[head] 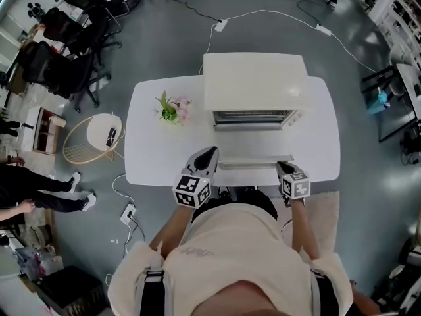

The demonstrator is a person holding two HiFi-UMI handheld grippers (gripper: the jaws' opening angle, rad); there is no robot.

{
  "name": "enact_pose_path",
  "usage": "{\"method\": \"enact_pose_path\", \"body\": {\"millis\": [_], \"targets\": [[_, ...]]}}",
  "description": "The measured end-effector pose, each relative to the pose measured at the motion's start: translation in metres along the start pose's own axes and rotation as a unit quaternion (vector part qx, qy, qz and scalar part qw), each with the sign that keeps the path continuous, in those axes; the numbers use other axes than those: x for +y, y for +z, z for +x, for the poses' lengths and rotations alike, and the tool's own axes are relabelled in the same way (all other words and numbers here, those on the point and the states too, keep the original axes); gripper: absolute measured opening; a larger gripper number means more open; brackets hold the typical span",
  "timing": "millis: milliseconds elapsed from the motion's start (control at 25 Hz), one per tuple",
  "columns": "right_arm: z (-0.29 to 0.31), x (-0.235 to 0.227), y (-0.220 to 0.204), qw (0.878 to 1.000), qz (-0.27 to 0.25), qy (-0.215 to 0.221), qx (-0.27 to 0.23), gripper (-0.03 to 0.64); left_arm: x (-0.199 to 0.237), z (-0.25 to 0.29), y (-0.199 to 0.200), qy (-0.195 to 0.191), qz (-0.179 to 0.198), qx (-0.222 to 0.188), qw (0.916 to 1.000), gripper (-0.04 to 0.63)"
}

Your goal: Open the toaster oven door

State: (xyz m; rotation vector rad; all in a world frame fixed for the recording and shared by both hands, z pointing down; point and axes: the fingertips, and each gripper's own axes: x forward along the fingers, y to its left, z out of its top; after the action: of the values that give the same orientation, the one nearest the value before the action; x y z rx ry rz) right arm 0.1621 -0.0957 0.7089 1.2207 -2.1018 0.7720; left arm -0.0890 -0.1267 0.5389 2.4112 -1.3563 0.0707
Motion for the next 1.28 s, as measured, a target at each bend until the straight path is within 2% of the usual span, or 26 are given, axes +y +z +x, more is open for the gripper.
{"method": "enact_pose_path", "body": {"millis": [760, 1280], "targets": [[0.029, 0.0, -0.063, 0.999, 0.024, -0.001, 0.024, 0.008, -0.013, 0.001, -0.025, -0.014, 0.018, 0.051, 0.9985, 0.021], [0.052, -0.004, -0.095, 0.998, 0.037, -0.009, 0.044, 0.008, -0.013, 0.01, -0.021, -0.021, 0.024, 0.063, 0.9975, 0.021]]}}
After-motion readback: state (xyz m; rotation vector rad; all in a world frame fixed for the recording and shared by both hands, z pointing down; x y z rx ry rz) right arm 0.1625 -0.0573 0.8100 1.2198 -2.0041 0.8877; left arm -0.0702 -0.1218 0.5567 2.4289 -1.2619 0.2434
